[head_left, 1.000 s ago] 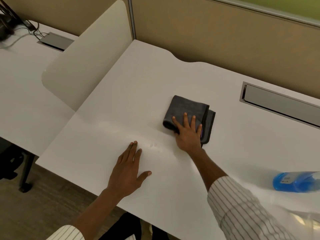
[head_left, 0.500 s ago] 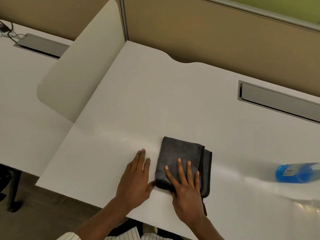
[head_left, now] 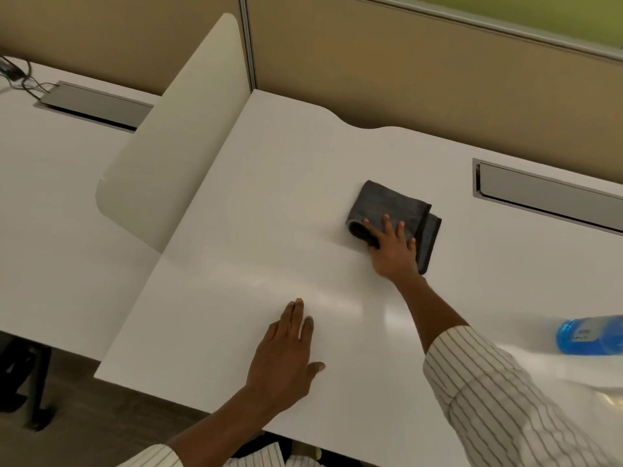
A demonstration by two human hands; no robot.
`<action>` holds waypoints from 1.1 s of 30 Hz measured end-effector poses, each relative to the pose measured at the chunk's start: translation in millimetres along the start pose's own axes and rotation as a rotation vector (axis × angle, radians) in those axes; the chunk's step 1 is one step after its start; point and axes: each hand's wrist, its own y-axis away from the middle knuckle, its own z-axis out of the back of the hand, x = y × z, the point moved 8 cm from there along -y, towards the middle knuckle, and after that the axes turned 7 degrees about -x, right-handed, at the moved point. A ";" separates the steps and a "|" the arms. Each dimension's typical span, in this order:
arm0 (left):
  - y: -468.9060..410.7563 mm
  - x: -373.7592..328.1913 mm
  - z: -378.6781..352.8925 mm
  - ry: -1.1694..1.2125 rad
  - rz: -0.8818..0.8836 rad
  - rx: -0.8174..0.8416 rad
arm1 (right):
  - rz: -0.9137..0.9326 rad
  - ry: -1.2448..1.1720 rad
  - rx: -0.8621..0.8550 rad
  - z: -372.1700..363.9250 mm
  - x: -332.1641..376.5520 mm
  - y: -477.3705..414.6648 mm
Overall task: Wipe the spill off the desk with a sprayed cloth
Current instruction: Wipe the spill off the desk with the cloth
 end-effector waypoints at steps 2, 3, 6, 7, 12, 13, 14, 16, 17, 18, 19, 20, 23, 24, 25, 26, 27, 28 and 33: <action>0.2 -0.2 0.0 -0.004 -0.004 0.002 | -0.039 0.021 0.005 -2.4 2.9 -4.3; 0.4 -0.4 -0.4 -0.005 -0.006 0.003 | -0.042 0.020 0.005 -4.7 9.9 -3.5; 0.9 -2.0 -0.3 0.004 0.000 0.004 | 0.091 0.038 0.007 -14.6 41.8 13.3; 0.6 -2.6 -0.6 0.009 0.004 0.009 | 0.159 0.041 0.008 -19.1 51.0 25.2; -3.7 -3.4 5.3 0.021 0.024 0.011 | 0.377 -0.013 -0.018 -49.1 74.0 111.0; -4.4 -3.3 7.6 0.011 0.028 0.005 | 0.380 -0.001 -0.023 -53.7 75.0 119.1; -4.9 -3.5 9.0 -0.005 0.028 0.004 | 0.375 0.014 -0.026 -57.0 75.5 121.1; -4.4 -4.6 9.0 -0.034 0.024 0.021 | 0.381 0.024 -0.019 -57.0 78.3 112.5; -4.2 -4.8 11.3 -0.051 0.022 0.017 | 0.401 0.032 -0.015 -54.6 80.3 105.0; -4.1 -4.8 14.4 -0.080 0.016 0.001 | 0.427 0.044 -0.017 -51.4 81.0 96.5; -4.8 -5.7 16.4 -0.114 0.001 -0.003 | 0.441 0.054 -0.020 -47.5 79.2 86.6; -4.9 -7.0 15.9 -0.142 -0.008 0.025 | 0.436 0.053 -0.023 -42.7 73.8 75.9; -4.5 -8.6 14.7 -0.176 -0.007 0.034 | 0.286 -0.011 -0.067 -20.5 33.2 44.3; -4.8 -9.0 14.7 -0.182 -0.005 0.036 | 0.202 -0.028 -0.092 -11.9 11.1 37.8; -4.6 -8.9 14.4 -0.183 0.004 0.040 | 0.116 -0.029 -0.116 -4.2 -13.4 35.3; -4.4 -8.2 14.3 -0.182 0.014 0.044 | 0.036 -0.020 -0.140 2.2 -38.6 36.7; -4.6 -8.3 14.6 -0.179 0.022 0.051 | -0.043 -0.011 -0.162 7.7 -64.3 42.3; -4.9 -8.5 14.8 -0.175 0.027 0.060 | -0.114 -0.007 -0.183 12.3 -86.7 51.0; -5.8 -7.9 17.1 -0.163 0.019 0.057 | -0.352 -0.038 -0.237 4.5 -115.9 93.0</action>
